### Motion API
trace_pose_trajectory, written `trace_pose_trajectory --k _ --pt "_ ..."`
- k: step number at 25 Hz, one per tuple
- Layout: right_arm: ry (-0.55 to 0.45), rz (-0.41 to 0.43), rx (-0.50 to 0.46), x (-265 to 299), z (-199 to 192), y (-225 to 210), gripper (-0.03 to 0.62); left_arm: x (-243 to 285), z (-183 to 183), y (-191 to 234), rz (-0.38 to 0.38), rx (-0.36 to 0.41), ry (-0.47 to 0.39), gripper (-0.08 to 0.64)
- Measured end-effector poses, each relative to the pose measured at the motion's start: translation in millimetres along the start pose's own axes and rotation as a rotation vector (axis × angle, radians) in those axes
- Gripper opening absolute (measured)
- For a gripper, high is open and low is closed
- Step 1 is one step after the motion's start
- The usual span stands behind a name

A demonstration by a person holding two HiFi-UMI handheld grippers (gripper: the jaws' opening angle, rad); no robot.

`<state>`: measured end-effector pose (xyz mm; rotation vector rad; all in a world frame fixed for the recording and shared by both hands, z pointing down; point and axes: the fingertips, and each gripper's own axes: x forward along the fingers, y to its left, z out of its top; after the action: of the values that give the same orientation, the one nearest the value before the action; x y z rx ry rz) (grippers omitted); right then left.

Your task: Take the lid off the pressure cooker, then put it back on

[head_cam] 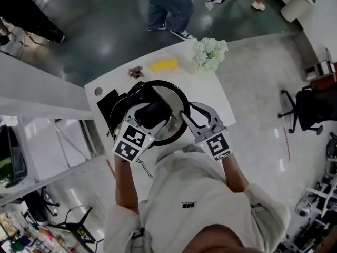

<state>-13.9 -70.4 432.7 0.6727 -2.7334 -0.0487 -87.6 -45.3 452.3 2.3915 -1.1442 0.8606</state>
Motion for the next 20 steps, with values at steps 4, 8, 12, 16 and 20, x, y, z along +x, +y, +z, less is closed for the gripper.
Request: trace_pose_trajectory --k 4,8,12,16,20 --pt "0.027 -0.013 0.045 -13 -4 -17 0.130 16 13 -8 0.000 -0.006 0.003 0.287" --pt "0.013 -0.020 0.040 -23 -10 -34 0.130 32 26 -17 -0.004 -0.005 0.006 0.287" --pt "0.025 -0.031 0.065 -33 -18 -49 0.130 51 36 -23 -0.010 -0.006 0.008 0.287" --pt "0.026 -0.040 0.078 -42 -26 -65 0.130 68 46 -30 -0.021 -0.006 0.007 0.287" --pt "0.033 -0.055 0.089 -51 -35 -81 0.130 84 52 -39 -0.036 -0.004 0.031 0.287"
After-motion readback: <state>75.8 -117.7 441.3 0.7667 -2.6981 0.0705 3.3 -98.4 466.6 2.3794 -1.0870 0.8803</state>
